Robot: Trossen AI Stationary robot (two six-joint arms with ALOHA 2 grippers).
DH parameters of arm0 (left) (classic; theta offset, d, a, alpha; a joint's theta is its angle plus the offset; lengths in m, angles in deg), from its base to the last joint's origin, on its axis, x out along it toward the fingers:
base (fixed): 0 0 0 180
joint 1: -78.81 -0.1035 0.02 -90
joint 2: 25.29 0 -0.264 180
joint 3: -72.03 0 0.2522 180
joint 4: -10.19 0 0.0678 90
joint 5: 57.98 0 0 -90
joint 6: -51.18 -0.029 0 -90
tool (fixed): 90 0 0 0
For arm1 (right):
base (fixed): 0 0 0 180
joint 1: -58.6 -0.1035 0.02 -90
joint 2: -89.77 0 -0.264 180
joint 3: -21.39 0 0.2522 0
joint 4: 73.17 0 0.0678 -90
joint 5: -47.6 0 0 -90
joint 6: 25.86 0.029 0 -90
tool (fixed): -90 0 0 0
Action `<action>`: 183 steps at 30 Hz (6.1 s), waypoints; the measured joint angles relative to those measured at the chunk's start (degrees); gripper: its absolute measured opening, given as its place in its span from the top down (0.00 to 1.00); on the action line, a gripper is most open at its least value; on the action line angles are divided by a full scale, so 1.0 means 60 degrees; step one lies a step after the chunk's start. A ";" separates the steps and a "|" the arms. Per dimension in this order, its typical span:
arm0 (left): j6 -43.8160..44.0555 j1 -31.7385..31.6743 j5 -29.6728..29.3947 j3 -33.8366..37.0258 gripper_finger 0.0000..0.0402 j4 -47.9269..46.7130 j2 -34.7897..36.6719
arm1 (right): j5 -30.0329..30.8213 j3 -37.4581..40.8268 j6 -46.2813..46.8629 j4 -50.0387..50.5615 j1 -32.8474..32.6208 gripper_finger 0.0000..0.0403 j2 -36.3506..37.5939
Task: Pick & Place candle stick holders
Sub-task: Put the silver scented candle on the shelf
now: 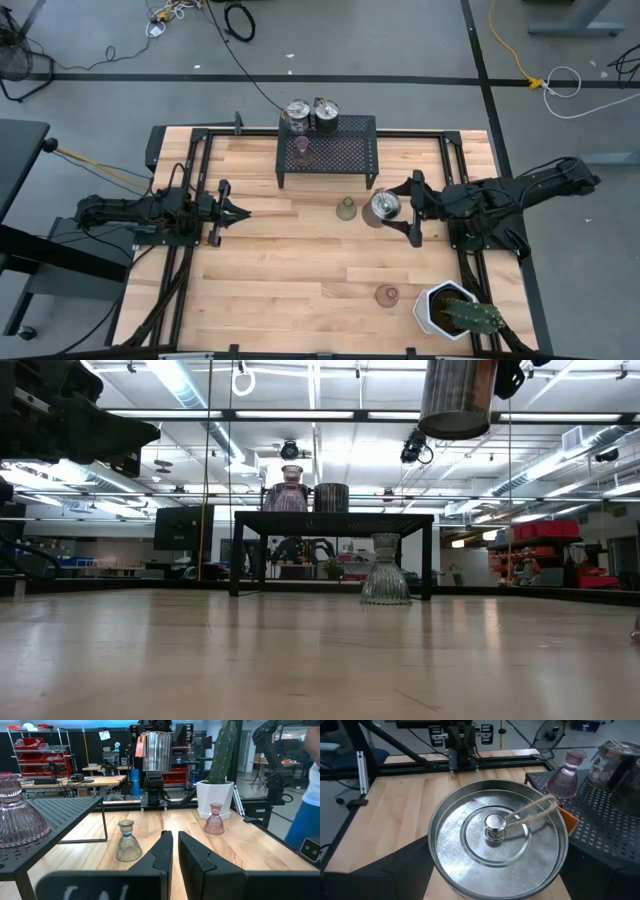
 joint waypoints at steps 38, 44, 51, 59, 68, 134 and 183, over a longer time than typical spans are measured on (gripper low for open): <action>-0.0002 0.0002 0.0000 0.0000 0.91 -0.0004 0.0002 | -0.1320 -0.2083 -0.0113 -0.0101 0.4903 0.09 -0.2682; -0.0002 0.0001 0.0000 0.0000 0.91 -0.0004 0.0001 | -0.1000 -0.2914 -0.0117 -0.0164 0.5676 0.09 -0.3504; -0.0001 0.0000 0.0000 0.0000 0.91 -0.0004 0.0002 | -0.0573 -0.3456 -0.0116 -0.0191 0.6650 0.09 -0.4081; 0.0000 0.0004 0.0000 0.0000 0.91 0.0000 0.0000 | -0.0572 -0.3497 -0.0118 -0.0206 0.7204 0.09 -0.4313; 0.0000 0.0002 0.0000 0.0000 0.91 -0.0004 0.0002 | -0.0585 -0.3497 -0.0125 -0.0658 0.7428 0.09 -0.4345; 0.0000 0.0003 0.0029 0.0000 0.91 -0.0004 0.0000 | -0.0584 -0.3501 0.0395 -0.2506 0.8312 0.09 -0.7016; -0.0004 0.0000 0.0029 0.0000 0.91 -0.0003 0.0003 | -0.1086 -0.3085 0.0246 -0.3167 0.8313 0.09 -0.7009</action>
